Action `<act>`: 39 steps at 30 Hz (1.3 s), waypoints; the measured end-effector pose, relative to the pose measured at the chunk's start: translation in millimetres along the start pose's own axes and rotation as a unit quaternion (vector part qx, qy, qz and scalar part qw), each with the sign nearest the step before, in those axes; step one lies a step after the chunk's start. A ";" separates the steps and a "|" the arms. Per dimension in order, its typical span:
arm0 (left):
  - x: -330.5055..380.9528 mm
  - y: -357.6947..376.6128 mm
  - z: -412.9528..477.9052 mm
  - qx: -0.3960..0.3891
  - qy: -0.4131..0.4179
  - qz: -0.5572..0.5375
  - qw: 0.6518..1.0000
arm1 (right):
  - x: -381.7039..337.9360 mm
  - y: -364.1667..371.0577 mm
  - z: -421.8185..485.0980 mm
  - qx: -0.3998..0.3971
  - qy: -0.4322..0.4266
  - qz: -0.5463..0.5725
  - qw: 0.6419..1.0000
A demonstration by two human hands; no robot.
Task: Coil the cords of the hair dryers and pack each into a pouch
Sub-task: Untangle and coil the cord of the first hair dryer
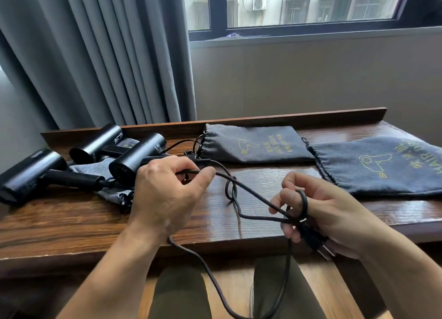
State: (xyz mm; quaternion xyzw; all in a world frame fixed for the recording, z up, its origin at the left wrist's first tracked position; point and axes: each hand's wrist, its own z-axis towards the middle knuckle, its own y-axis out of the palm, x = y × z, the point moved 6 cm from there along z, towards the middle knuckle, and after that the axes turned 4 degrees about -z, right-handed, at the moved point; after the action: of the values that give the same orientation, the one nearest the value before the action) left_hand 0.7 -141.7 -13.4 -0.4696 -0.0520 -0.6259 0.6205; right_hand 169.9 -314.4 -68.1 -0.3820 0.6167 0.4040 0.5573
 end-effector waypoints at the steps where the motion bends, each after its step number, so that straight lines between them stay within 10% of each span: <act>1: 2.3 2.0 -0.3 -0.017 0.008 0.053 0.998 | -0.4 0.6 1.2 0.004 -0.002 -0.004 1.000; 6: 14.7 41.4 -22.2 -0.232 -0.016 0.316 0.920 | -3.8 3.0 7.2 0.028 -0.005 -0.047 0.998; 13: 50.0 68.3 -38.3 -0.328 0.115 0.111 0.931 | -6.1 20.2 0.3 -0.036 0.014 -0.039 0.999; 22: 23.8 -13.7 -1.4 -0.142 -0.034 0.136 0.980 | -1.4 -19.6 -14.6 0.029 0.027 -0.125 0.991; 30: 4.0 41.6 -34.7 -0.409 -0.095 0.052 0.906 | -4.7 -38.1 -8.9 0.066 0.034 -0.364 0.929; 39: -41.1 104.7 11.6 -0.225 -0.163 0.132 0.951 | -9.5 -34.9 -4.6 0.056 0.075 -0.381 0.920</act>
State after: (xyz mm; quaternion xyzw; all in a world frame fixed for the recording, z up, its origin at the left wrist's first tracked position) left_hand 84.6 -127.7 -88.0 -0.6953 0.0528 -0.4489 0.5587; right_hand 201.2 -331.8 -60.9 -0.5854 0.4858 0.0957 0.6420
